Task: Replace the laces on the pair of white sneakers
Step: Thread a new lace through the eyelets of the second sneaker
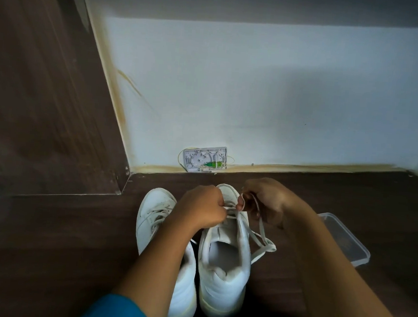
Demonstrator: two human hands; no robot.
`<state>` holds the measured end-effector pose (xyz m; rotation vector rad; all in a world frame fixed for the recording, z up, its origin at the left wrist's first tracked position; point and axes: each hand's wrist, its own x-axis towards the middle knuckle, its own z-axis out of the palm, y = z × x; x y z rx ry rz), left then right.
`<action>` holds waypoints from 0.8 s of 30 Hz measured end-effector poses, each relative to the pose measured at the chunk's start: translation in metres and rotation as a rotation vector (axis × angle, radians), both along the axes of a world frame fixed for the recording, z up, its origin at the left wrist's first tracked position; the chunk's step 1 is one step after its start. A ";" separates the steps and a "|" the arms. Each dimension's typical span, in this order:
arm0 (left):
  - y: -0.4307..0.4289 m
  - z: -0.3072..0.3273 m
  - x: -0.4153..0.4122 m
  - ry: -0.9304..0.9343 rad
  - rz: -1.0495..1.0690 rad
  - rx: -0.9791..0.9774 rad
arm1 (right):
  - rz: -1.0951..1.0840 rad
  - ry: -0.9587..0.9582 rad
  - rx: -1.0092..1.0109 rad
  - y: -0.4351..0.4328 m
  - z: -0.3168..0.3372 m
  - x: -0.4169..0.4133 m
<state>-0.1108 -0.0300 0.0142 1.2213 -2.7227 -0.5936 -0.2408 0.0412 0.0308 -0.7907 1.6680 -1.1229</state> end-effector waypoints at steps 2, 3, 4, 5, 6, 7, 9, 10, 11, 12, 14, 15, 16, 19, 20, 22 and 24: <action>0.000 -0.002 -0.002 -0.009 0.019 -0.053 | 0.025 0.133 0.004 -0.003 0.002 0.006; 0.001 -0.002 -0.003 -0.009 0.028 -0.068 | 0.044 0.192 0.004 -0.004 0.002 0.008; 0.003 -0.003 -0.004 -0.005 0.038 -0.075 | 0.067 0.237 0.009 -0.005 0.002 0.009; 0.004 -0.002 -0.004 0.000 0.045 -0.086 | 0.089 0.266 0.015 -0.006 0.003 0.010; 0.006 -0.001 -0.005 0.001 0.048 -0.097 | 0.104 0.275 0.017 -0.006 0.004 0.009; 0.007 -0.001 -0.005 0.000 0.051 -0.104 | 0.113 0.268 0.018 -0.006 0.004 0.009; 0.005 -0.002 -0.005 0.010 0.049 -0.084 | 0.099 0.204 0.000 -0.004 0.004 0.007; 0.003 -0.003 -0.004 0.020 0.041 -0.056 | 0.083 0.147 -0.016 -0.003 0.003 0.005; 0.001 -0.003 -0.001 0.033 0.027 -0.030 | 0.069 0.073 -0.033 -0.002 0.002 0.003; -0.001 -0.003 0.001 0.040 0.009 -0.003 | 0.060 -0.006 -0.049 0.000 0.001 0.001; -0.003 -0.001 0.007 0.044 -0.030 0.077 | 0.041 -0.156 -0.103 0.005 0.002 -0.003; -0.002 0.000 0.009 0.041 -0.046 0.120 | 0.030 -0.235 -0.156 0.007 0.005 -0.005; -0.001 0.001 0.010 0.030 -0.056 0.147 | 0.028 -0.320 -0.226 0.010 0.009 -0.007; -0.003 0.003 0.013 0.022 -0.076 0.199 | 0.082 -0.520 -0.496 0.014 0.025 -0.002; -0.004 0.004 0.014 0.108 -0.066 0.235 | 0.093 -0.501 -0.558 0.015 0.029 0.002; -0.007 0.007 0.013 0.423 -0.061 0.375 | 0.091 -0.271 -0.551 0.012 0.032 0.009; -0.007 0.011 0.012 0.765 -0.122 0.510 | 0.143 0.058 -0.454 0.011 0.031 0.019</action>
